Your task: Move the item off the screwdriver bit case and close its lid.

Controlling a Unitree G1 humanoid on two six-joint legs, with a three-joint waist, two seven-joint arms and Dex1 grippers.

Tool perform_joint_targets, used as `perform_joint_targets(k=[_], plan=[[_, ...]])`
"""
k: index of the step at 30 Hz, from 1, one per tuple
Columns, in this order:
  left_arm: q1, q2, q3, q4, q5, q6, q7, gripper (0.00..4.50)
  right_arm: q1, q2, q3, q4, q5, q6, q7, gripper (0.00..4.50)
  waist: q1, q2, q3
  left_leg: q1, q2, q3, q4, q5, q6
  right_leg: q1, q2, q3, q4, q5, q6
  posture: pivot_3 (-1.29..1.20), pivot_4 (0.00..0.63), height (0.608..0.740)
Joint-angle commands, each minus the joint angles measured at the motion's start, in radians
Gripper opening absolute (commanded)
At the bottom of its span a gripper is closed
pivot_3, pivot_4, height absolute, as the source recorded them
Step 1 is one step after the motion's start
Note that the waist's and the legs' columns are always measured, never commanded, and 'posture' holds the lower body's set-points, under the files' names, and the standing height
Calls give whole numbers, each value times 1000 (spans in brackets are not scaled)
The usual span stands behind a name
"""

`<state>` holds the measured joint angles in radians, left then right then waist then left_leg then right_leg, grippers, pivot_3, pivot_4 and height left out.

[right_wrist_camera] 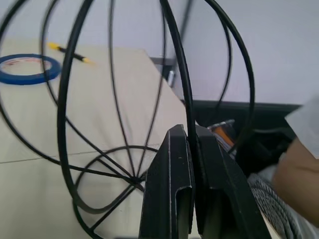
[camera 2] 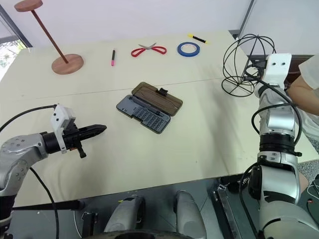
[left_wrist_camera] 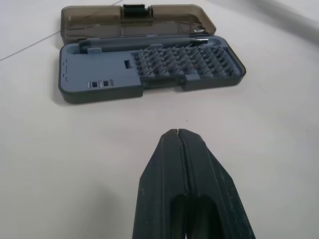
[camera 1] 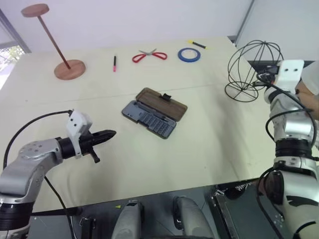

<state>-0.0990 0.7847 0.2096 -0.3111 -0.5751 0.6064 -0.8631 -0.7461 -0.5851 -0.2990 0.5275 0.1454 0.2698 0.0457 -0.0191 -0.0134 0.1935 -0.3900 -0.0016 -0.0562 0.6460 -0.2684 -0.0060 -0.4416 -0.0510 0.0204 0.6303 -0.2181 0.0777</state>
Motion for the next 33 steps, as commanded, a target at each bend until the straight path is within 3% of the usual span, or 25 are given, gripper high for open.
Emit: perform_joint_targets(k=[1, 7, 8, 10, 16, 17, 21, 25, 28, 33], plan=[[-20, 1, 0, -14, 7, -14, 4, 0, 30, 16, -21, -58, 5, 16, -22, 23, 0, 0, 0, 0, 0, 0, 0, 0, 0, 0, 0, 0, 0, 0, 0, 0, 150, 740], [-30, -3, -10, -8, 15, -15, 2, 0, 73, 36, -10, -135, 2, 62, -16, 23, 0, 0, 0, 0, 0, 0, 0, 0, 0, 0, 0, 0, 0, 0, 0, 0, 150, 740], [-32, -4, -12, -7, 16, -15, 3, 0, 76, 38, -12, -142, 5, 68, -13, 291, 0, 0, 0, 0, 0, 0, 0, 0, 0, 0, 0, 0, 0, 0, 0, 0, 150, 740], [-39, -8, -17, -5, 17, -14, 5, 0, 80, 37, -13, -153, 5, 77, -11, 961, 0, 0, 0, 0, 0, 0, 0, 0, 0, 1, 0, 0, 0, 0, 0, 0, 150, 740], [-47, -15, -23, -1, 18, -14, 3, 0, 85, 17, -23, -183, -2, 91, -3, 4086, 0, 0, 0, 0, 0, 0, 0, 0, 0, 0, 0, 0, 0, 0, 0, 0, 150, 740], [-52, -16, -26, 2, 19, -14, 2, 0, 84, 11, -26, -186, -3, 88, -3, 4449, 0, 0, 0, 0, 0, 0, 0, 0, 0, 0, 0, 0, 0, 0, 0, 0, 150, 740], [-64, -21, -35, 8, 19, -14, 1, 0, 134, -29, -51, -290, 4, 157, 6, 4449, 4, 0, 0, 0, 0, 0, 0, 0, 0, 0, 0, 0, 0, 0, 0, 0, 150, 740], [-63, -23, -33, 15, 26, -22, -2, 0, 274, -55, -80, -518, 17, 285, 34, 4449, 6, 0, 0, 0, 0, -1, 0, 0, 0, 1, 0, -1, 0, 0, 0, 0, 150, 740], [-63, -25, -31, 19, 27, -27, -2, 0, 427, -22, -138, -795, 69, 494, 27, 4449, 8, 0, -1, 0, 0, -1, 0, 0, 0, 1, 0, -1, 1, 0, 0, 0, 150, 740], [-87, -35, -45, 42, 35, -35, -4, 0, 502, 77, -45, -1035, 203, 764, 79, 4449, -7, 1, -1, 2, 1, -1, 1, 0, 0, 1, 2, 0, 2, 0, -1, 0, 150, 740]])
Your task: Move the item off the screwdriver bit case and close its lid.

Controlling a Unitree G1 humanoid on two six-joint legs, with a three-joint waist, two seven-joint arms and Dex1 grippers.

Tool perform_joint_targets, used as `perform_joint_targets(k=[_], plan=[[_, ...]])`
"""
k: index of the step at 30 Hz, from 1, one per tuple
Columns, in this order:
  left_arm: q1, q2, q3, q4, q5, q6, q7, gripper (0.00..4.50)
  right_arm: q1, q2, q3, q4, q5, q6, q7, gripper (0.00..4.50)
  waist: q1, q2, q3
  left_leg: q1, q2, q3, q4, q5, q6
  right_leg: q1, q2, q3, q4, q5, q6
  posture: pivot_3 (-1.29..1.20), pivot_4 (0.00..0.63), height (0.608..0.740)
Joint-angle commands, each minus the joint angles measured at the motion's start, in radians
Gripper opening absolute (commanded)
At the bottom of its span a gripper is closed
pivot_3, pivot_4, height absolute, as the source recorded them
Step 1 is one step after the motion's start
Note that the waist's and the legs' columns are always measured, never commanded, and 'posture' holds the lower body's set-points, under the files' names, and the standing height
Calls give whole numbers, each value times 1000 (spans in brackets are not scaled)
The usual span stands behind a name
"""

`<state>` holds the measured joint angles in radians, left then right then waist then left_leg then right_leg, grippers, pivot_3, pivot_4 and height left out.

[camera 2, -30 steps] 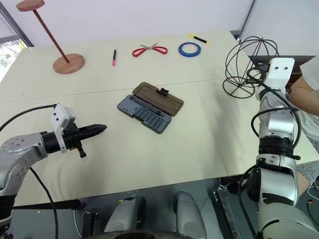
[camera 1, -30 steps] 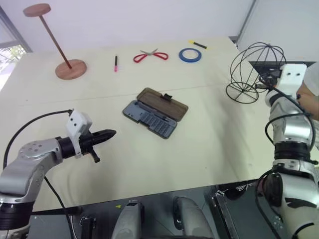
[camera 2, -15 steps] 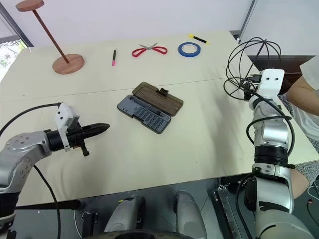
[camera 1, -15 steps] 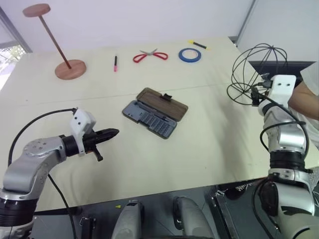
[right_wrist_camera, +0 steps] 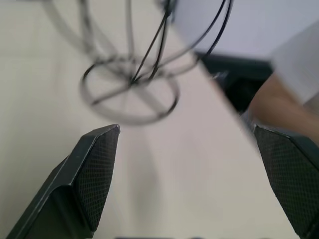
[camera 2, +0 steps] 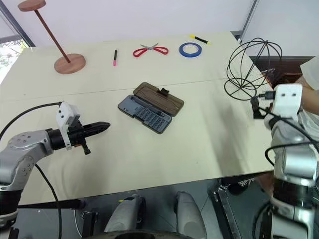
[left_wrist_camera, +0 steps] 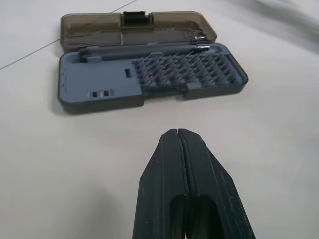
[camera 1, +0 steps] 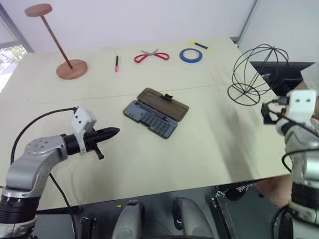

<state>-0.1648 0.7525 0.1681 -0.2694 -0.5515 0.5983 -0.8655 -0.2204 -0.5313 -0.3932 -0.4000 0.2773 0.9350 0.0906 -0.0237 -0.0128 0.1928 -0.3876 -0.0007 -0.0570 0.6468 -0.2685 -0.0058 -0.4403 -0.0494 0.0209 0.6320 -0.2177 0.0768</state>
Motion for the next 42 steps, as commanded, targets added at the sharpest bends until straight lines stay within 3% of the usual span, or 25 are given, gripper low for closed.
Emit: perform_joint_targets(k=[1, 8, 15, 20, 29, 42], plan=[[-27, -5, -8, 4, 14, -28, -2, 0, -34, 29, 64, -112, 80, 117, 43, 4449, -3, 0, 0, 0, 0, 0, 0, 0, 0, 0, 1, 0, 0, 0, -1, 0, 150, 740], [-76, -16, -40, 42, 39, -48, -15, 0, -373, 44, 299, 139, 63, 49, 175, 4449, -9, 0, 0, 0, 0, 0, 1, 0, 0, 0, 1, -1, 0, 1, -1, 0, 150, 740], [-62, -25, -28, 32, 48, -58, 5, 0, -714, 48, 527, 688, -91, -234, 392, 4449, -13, 0, 0, -2, 0, -1, 0, 0, 0, 0, 0, -2, -1, 1, -1, 0, 150, 740], [-12, -30, 4, -23, 34, -51, 33, 0, -868, 107, 591, 1069, -175, -379, 488, 4449, -20, 0, 0, -2, 0, -1, -1, 0, 0, -1, 1, -2, -1, 1, -1, 0, 150, 740], [43, -22, 51, -104, -5, -20, 59, 0, -991, 187, 573, 1451, -246, -571, 544, 4449, -20, 0, 0, -2, 0, -1, -1, 0, 0, -2, 0, -2, 0, 1, -1, 0, 150, 740], [30, -20, 35, -83, 10, -34, 65, 0, -967, 251, 591, 1487, -337, -617, 603, 4449, -20, 0, 0, -2, 0, -1, -1, 0, -1, -3, 0, -2, 1, 1, -1, 0, 150, 740]])
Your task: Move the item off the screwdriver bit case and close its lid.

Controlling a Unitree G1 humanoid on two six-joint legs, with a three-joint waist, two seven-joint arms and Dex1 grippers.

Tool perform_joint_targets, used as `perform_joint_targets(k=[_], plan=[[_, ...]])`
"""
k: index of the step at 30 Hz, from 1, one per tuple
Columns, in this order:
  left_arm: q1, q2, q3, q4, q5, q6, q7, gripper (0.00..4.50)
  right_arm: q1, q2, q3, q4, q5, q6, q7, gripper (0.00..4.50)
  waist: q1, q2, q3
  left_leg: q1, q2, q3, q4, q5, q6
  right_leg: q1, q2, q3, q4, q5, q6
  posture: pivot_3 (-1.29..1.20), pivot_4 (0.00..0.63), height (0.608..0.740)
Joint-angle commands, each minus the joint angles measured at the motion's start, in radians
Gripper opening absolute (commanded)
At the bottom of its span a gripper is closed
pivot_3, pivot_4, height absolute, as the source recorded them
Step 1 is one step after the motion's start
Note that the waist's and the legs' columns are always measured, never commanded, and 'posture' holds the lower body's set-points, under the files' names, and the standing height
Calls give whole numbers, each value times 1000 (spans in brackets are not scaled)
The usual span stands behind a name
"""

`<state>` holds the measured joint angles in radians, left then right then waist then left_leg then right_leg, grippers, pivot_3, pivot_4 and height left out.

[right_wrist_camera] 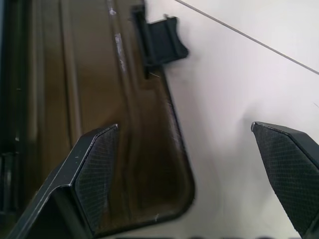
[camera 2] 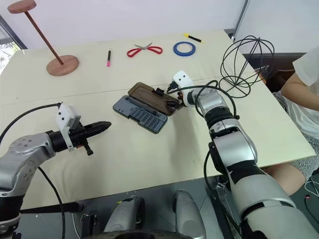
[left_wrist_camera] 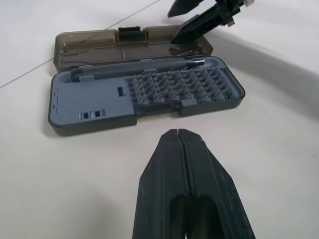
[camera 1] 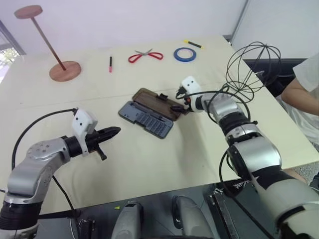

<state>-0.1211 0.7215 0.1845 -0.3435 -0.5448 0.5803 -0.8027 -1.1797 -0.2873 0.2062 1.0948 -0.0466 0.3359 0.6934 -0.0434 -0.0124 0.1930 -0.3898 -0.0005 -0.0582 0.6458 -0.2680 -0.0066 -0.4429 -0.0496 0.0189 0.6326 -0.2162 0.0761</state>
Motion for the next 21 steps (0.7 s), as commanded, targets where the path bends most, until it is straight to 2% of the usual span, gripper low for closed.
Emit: perform_joint_targets(k=[1, 2, 5, 8, 10, 12, 17, 21], plan=[[-16, 12, 18, -8, 5, -17, 1, 0, -6, 10, -9, -3, -18, -19, -1, 4449, 0, 0, 0, 0, 0, 0, 0, 0, 0, 0, 0, 0, 0, 0, 0, 0, 150, 740], [-16, 12, 18, -8, 7, -18, 1, 0, -4, 12, -9, -1, -22, -19, -1, 4449, -1, 0, 0, 0, 0, 0, 0, 0, 0, 0, 0, 0, 0, 0, 0, 0, 150, 740], [-16, 15, 18, -3, 16, -24, -3, 0, 1, 16, -10, 6, -33, -23, 2, 3717, -1, 0, 0, 0, 0, 0, 0, 0, 0, 0, 0, 0, 0, 0, 0, 0, 150, 740], [-22, 22, 25, 13, 25, -34, -7, 0, 8, 18, -7, 13, -42, -34, 6, 2147, -1, 0, 0, 0, 0, 0, 0, 0, 0, 0, 0, 0, 0, 0, 0, 0, 150, 740], [-24, 25, 29, 17, 26, -37, -8, 0, 14, 18, -5, 15, -49, -42, 12, 917, -1, 0, 0, 0, 0, 0, 0, 0, 0, 0, 0, 0, 0, 0, 0, 0, 150, 740], [-26, 30, 31, 23, 27, -42, -10, 0, 18, 19, -3, 19, -57, -49, 20, 58, -1, 0, 0, 0, 0, 0, 0, 0, -1, 0, 0, 0, 0, 0, 0, 0, 150, 740], [-36, 46, 49, 46, 34, -58, -14, 0, 30, 16, 9, 11, -80, -78, 52, 58, -5, -1, -1, 2, 0, 0, -1, 0, 0, 1, 1, 0, 1, 0, 0, 0, 150, 740], [-52, 56, 54, 64, 35, -67, -21, 0, 50, 6, 40, -31, -112, -172, 86, 58, -3, -1, -1, 2, 0, 0, 0, 0, 0, 1, 1, 0, 1, 0, 0, 0, 150, 740]])
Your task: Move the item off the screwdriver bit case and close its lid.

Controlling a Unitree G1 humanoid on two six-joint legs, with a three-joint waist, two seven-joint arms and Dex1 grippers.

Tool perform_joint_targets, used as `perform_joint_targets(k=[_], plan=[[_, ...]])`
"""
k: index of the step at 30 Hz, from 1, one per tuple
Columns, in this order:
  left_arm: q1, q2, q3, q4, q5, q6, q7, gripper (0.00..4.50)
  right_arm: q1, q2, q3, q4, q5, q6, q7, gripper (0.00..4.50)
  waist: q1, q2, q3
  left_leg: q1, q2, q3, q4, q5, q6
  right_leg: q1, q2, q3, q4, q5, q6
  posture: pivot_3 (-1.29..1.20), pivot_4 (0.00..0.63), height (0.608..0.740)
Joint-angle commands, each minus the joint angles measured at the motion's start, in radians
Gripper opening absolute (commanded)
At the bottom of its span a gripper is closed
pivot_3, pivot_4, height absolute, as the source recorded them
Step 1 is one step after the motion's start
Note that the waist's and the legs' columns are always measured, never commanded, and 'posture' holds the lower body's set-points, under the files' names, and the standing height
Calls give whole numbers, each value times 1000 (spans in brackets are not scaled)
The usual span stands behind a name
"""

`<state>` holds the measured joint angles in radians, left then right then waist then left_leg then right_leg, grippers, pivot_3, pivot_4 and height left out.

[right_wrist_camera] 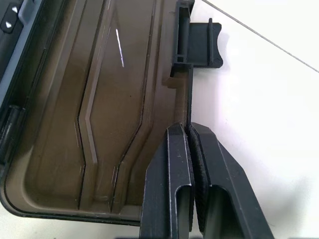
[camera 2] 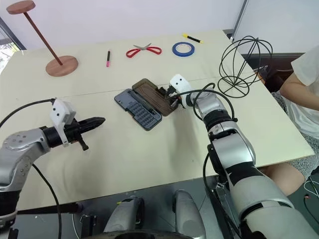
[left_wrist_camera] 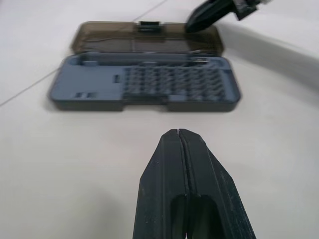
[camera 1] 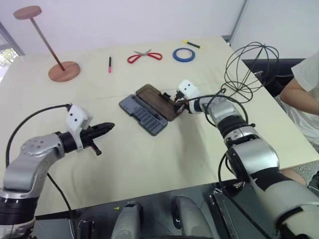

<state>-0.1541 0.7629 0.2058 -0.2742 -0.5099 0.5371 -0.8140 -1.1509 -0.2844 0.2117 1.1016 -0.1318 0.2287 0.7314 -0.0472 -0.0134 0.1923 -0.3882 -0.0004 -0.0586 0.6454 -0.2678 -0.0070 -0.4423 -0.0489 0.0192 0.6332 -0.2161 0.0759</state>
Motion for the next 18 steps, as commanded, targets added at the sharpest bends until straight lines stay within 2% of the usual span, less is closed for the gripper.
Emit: perform_joint_targets(k=[1, 8, 13, 18], plan=[[-23, 18, 34, 0, 0, -25, -12, 0, 30, -4, 47, -64, -40, -104, 57, 58, 0, 0, 0, 0, 0, 0, 0, 0, 0, 0, 0, 0, 0, 0, 0, 0, 150, 740], [-65, 21, 46, 32, -17, -20, -25, 0, 124, -88, 132, -323, -85, -412, 208, 58, 2, 0, 0, -1, 0, 0, 0, 0, 0, -1, 0, 0, 0, 0, 0, 0, 150, 740], [-105, 11, 48, 47, -40, 2, -24, 0, 158, -124, 163, -458, -92, -538, 267, 58, 4, 0, 0, -1, 0, 0, 0, 0, 0, -1, 0, 0, 0, 1, 1, 0, 150, 740], [-117, 10, 38, 51, -42, 4, -23, 0, 178, -128, 187, -535, -85, -580, 313, 58, 2, 0, 0, -1, 0, 0, 0, 0, 0, -1, 0, 0, 0, 1, 1, 0, 150, 740]])
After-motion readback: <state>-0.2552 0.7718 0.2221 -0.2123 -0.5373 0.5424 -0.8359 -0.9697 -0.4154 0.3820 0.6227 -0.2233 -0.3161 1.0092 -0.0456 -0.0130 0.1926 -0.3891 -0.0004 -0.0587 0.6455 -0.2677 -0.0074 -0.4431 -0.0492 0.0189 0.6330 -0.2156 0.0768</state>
